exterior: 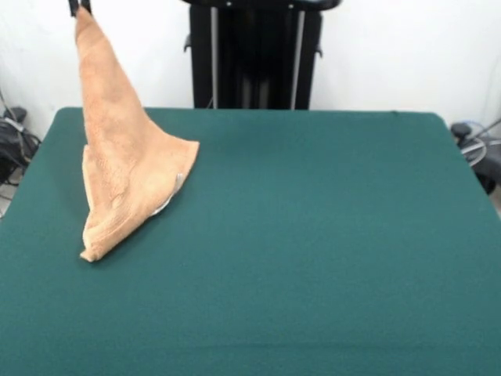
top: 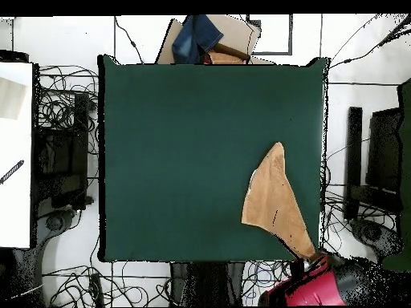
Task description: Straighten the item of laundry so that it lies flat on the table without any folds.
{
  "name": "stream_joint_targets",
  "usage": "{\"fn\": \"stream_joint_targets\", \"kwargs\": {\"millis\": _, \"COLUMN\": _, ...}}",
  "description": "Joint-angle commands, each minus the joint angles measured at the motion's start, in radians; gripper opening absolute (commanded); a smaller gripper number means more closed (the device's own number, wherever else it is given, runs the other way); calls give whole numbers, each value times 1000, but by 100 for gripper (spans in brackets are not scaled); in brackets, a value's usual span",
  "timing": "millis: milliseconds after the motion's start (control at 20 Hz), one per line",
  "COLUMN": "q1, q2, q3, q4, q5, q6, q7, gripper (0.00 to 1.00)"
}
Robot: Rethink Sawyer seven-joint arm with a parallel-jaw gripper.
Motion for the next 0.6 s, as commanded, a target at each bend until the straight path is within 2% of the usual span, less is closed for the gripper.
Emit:
{"fn": "stream_joint_targets", "kwargs": {"millis": 50, "q1": -27, "q2": -41, "q3": 8, "q4": -29, "q5": 90, "q6": -103, "q7": -215, "gripper": 0}}
{"fn": "stream_joint_targets", "kwargs": {"millis": 300, "q1": -54, "q2": -81, "q3": 0, "q4": -68, "q5": 152, "q6": -154, "q7": -336, "gripper": 0}}
{"fn": "stream_joint_targets", "kwargs": {"millis": 600, "q1": -126, "q2": -108, "q3": 0, "q4": -74, "q5": 133, "q6": -141, "q7": -420, "gripper": 0}}
